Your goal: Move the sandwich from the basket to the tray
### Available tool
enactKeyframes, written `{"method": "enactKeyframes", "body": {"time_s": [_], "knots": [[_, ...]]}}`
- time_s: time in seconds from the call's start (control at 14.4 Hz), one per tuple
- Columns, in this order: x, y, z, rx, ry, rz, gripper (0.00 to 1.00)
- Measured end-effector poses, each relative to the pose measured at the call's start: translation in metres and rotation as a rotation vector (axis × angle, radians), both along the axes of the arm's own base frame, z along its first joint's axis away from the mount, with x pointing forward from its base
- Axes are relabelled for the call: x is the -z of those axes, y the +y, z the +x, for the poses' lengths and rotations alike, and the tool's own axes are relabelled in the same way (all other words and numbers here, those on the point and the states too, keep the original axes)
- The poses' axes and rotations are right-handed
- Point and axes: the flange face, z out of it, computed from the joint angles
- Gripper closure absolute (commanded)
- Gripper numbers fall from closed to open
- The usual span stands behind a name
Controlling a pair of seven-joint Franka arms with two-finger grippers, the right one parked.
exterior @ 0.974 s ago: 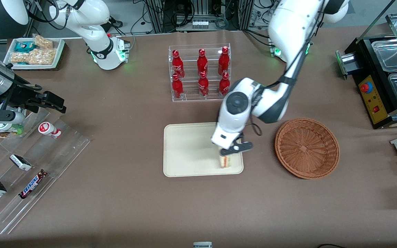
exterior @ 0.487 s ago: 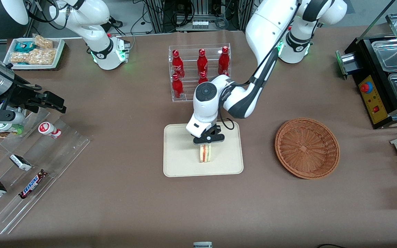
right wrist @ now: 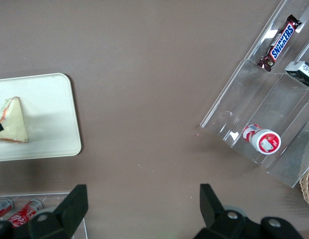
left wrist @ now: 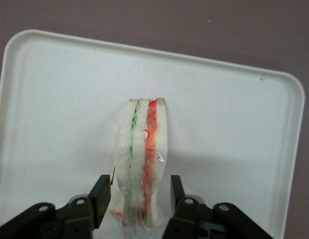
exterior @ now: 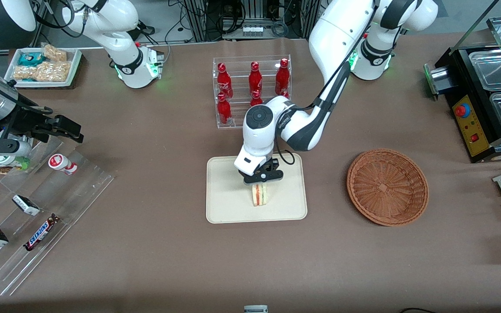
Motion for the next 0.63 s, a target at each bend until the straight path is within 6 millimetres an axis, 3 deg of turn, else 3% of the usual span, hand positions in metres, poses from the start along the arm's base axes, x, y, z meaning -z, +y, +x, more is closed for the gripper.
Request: {"method": "enactKeyframes", "body": {"time_s": [0.28,0.42,0.63], "knots": [[-0.093,0.024,0.007,-0.025,-0.005,0.027,0.0],[-0.132,0.057,0.015,0.006,0.024,0.073,0.0],[-0.17,0.124,0.032,-0.007,0.093,0.129,0.0]]}}
